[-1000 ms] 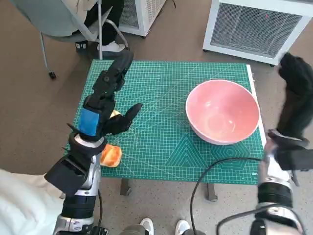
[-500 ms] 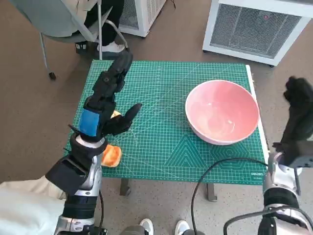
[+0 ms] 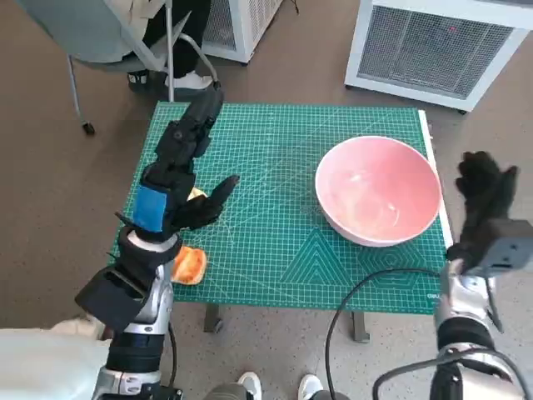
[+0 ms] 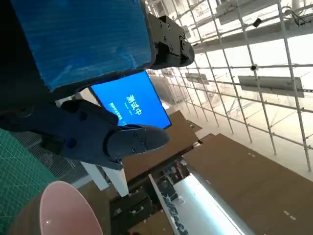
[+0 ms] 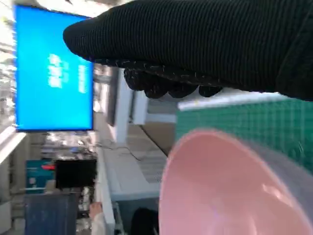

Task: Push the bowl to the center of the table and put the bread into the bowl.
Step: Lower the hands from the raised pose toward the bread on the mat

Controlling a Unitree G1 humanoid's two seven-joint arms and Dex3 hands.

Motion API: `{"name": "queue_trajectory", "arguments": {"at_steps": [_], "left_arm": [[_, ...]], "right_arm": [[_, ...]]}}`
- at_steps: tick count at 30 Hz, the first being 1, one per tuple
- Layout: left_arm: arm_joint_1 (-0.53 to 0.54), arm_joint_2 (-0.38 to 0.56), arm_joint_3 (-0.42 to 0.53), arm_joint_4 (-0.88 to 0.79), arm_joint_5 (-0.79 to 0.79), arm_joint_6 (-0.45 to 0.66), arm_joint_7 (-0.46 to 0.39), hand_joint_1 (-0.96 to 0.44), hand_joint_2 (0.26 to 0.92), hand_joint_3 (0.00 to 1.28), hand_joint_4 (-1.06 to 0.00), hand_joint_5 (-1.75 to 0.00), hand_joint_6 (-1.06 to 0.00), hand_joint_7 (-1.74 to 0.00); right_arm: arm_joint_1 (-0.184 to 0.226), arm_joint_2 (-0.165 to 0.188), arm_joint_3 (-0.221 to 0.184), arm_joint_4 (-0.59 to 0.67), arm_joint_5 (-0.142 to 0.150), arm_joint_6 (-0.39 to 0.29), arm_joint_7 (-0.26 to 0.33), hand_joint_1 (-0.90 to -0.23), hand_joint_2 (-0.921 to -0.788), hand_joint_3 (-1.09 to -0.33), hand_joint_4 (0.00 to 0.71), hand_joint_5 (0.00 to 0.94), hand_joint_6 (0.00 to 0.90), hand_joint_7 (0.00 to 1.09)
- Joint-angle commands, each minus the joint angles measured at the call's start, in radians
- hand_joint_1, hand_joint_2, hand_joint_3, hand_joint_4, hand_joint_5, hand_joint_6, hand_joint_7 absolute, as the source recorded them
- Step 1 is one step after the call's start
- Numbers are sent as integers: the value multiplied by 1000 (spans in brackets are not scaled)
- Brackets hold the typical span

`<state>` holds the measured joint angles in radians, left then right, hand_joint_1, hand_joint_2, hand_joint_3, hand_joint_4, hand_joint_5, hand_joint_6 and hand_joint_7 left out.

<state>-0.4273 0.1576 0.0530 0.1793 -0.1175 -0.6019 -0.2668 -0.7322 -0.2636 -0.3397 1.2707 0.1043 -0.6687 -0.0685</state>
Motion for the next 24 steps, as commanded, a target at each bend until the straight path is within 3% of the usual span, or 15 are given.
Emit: {"name": "queue_trajectory", "arguments": {"at_steps": [1,3,11,19,24], "left_arm": [[11,12,7,-9,-6,-3,-7,-369,921,414,-216,0,-265,-178],[13,13,8,-11,-5,-3,-7,-370,921,414,-216,0,-266,-177],[23,20,9,-22,-4,-5,-5,-363,921,411,-223,-4,-270,-169],[32,35,18,-25,7,-12,1,-365,921,408,-233,-7,-283,-163],[40,44,25,-28,6,-12,2,-368,921,407,-234,-6,-288,-158]], "right_arm": [[-8,44,-6,35,8,74,-19,-420,-921,-784,297,13,54,581],[-16,57,-9,39,12,92,-22,-417,-921,-781,300,13,52,595],[-57,110,-68,49,82,171,34,-420,-921,-763,288,5,45,611],[-96,141,-45,54,39,196,-14,-420,-921,-770,294,7,63,616],[-125,166,-56,54,55,210,-9,-420,-921,-776,297,8,69,620]]}}
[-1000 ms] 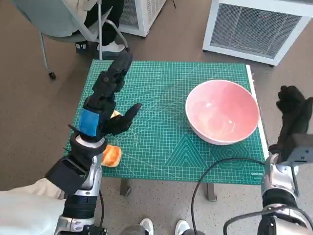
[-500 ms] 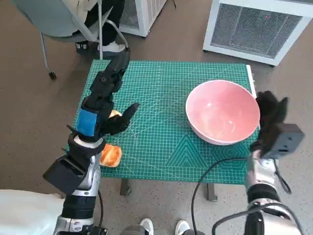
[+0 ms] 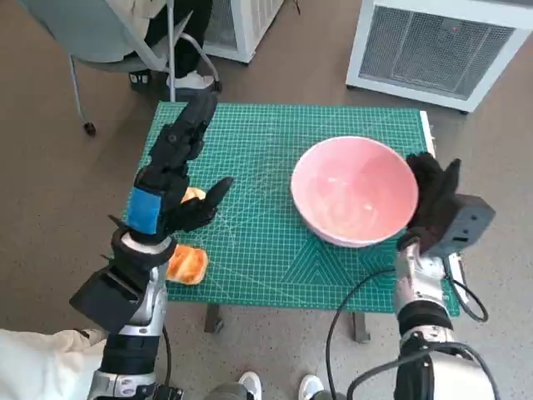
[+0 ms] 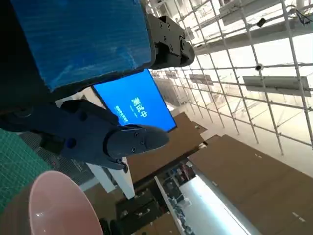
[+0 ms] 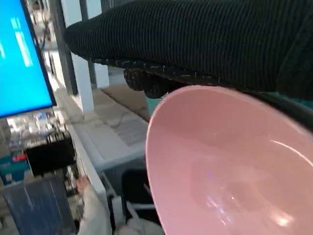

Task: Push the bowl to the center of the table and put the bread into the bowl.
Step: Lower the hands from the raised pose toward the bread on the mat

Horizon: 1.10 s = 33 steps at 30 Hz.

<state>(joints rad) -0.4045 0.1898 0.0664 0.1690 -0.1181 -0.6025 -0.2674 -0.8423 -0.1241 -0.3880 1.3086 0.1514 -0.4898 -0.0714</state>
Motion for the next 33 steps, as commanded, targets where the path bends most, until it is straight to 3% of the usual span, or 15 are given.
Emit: {"name": "queue_trajectory", "arguments": {"at_steps": [1,9,14,19,28,33], "left_arm": [[19,13,12,-18,7,-11,3,-368,921,406,-234,-6,-289,-157],[39,18,19,-46,13,3,9,-373,921,403,-227,-1,-295,-142],[49,20,23,-57,19,9,14,-374,921,402,-226,0,-298,-135],[53,22,28,-55,24,6,18,-380,921,400,-225,0,-302,-125],[76,25,35,-72,22,10,19,-396,921,397,-226,0,-311,-110],[109,48,50,-100,7,20,6,-400,921,396,-224,0,-315,-101]], "right_arm": [[-20,31,-10,16,11,35,-4,-422,-921,-776,295,7,62,618],[-59,60,-20,21,16,75,-12,-425,-921,-778,293,5,37,657],[-81,78,-5,24,-5,96,-30,-423,-921,-767,296,5,37,684],[-105,102,0,30,-6,129,-23,-408,-921,-779,288,2,33,698],[-117,100,12,30,-16,162,-19,-379,-921,-786,278,4,35,686],[-120,80,37,22,-46,139,-42,-398,-921,-782,308,19,44,680]]}}
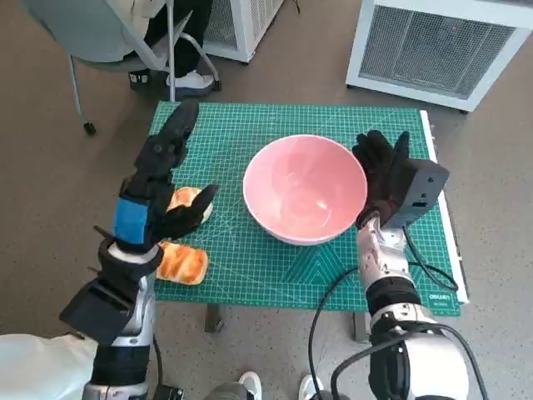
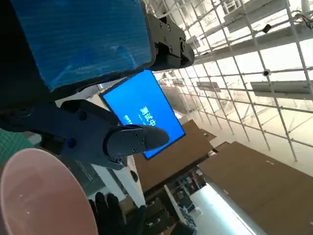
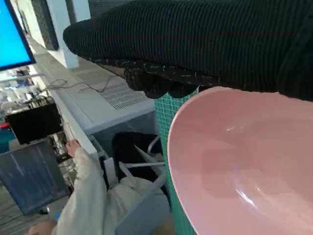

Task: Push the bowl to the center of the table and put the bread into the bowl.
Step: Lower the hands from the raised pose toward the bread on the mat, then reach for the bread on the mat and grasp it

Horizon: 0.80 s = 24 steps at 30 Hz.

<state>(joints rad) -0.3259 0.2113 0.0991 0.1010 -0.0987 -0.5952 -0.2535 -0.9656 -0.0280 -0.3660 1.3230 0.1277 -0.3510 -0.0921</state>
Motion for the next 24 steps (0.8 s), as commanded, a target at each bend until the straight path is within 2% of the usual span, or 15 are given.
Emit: {"name": "queue_trajectory", "arguments": {"at_steps": [1,7,12,15,19,22,24], "left_arm": [[36,32,20,-38,-16,15,-11,-398,921,396,-223,0,-317,-98],[89,126,58,-88,-66,71,-79,-395,921,396,-224,-1,-321,-87],[151,318,109,-166,-61,193,-204,-423,921,376,-236,-6,-320,-73],[192,437,140,-235,-23,284,-266,-449,921,332,-237,-5,-305,-57],[235,554,171,-316,2,408,-332,-461,921,238,-231,-2,-292,-41],[263,613,183,-374,6,493,-372,-454,921,143,-228,-2,-298,-35],[278,635,185,-408,8,536,-386,-444,921,89,-227,-1,-308,-31]], "right_arm": [[3,-19,17,5,-27,-6,-23,-409,-921,-782,310,20,44,679],[-7,-37,52,-27,-59,-119,-42,-432,-921,-783,312,20,44,682],[-5,-58,90,-76,-85,-263,-6,-452,-921,-782,298,11,39,685],[7,-72,114,-120,-93,-359,32,-498,-921,-774,304,14,39,685],[33,-85,138,-201,-84,-477,113,-538,-921,-766,325,23,41,687],[63,-83,159,-299,-62,-561,183,-561,-921,-757,349,31,34,711],[80,-82,171,-353,-44,-591,221,-565,-921,-751,363,37,36,724]]}}
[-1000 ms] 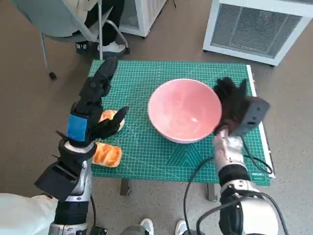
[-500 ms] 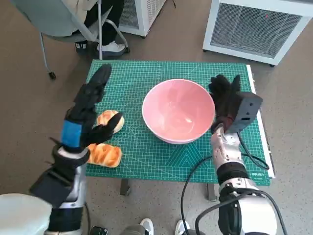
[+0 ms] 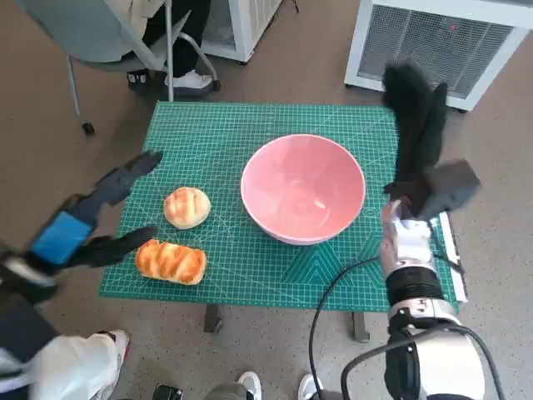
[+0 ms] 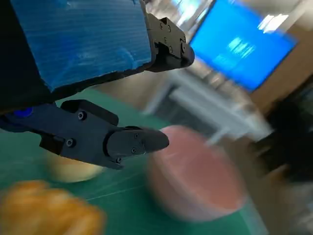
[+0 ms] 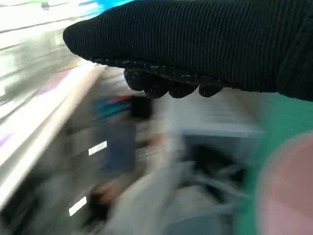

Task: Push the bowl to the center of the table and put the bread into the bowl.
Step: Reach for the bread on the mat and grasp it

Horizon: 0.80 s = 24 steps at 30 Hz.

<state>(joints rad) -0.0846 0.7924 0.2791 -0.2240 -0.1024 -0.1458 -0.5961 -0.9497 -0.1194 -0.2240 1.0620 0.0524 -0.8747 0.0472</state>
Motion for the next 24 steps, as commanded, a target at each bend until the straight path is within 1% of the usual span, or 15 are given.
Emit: {"name": "queue_trajectory", "arguments": {"at_steps": [1,3,6,9,11,16,19,24], "left_arm": [[42,62,5,-96,14,102,-48,-433,915,64,-227,-1,-315,-30],[53,79,-2,-122,18,124,-67,-416,905,38,-226,0,-325,-31],[59,106,-18,-150,34,150,-97,-394,893,15,-224,0,-338,-30],[54,129,-40,-163,59,165,-123,-368,882,5,-221,0,-349,-30],[47,141,-59,-164,79,170,-137,-356,877,3,-220,0,-353,-28],[22,155,-115,-147,136,173,-154,-324,862,0,-218,0,-358,-23],[10,158,-143,-133,169,170,-156,-314,854,0,-218,0,-361,-20],[-12,150,-195,-105,223,165,-153,-314,849,0,-218,0,-364,-17]], "right_arm": [[71,10,33,-113,40,-76,97,-567,-921,-746,367,38,38,731],[87,13,46,-167,62,-94,133,-566,-921,-737,371,39,41,741],[110,17,65,-228,86,-109,175,-562,-921,-729,374,39,44,751],[129,20,79,-276,112,-102,210,-564,-921,-724,375,38,45,761],[145,24,90,-312,122,-90,222,-564,-921,-723,375,37,40,772],[187,27,112,-392,127,-60,240,-574,-921,-724,370,32,20,798],[202,27,120,-424,130,-43,247,-583,-921,-723,361,27,5,802],[222,25,128,-453,139,-33,262,-578,-921,-718,350,20,0,787]]}}
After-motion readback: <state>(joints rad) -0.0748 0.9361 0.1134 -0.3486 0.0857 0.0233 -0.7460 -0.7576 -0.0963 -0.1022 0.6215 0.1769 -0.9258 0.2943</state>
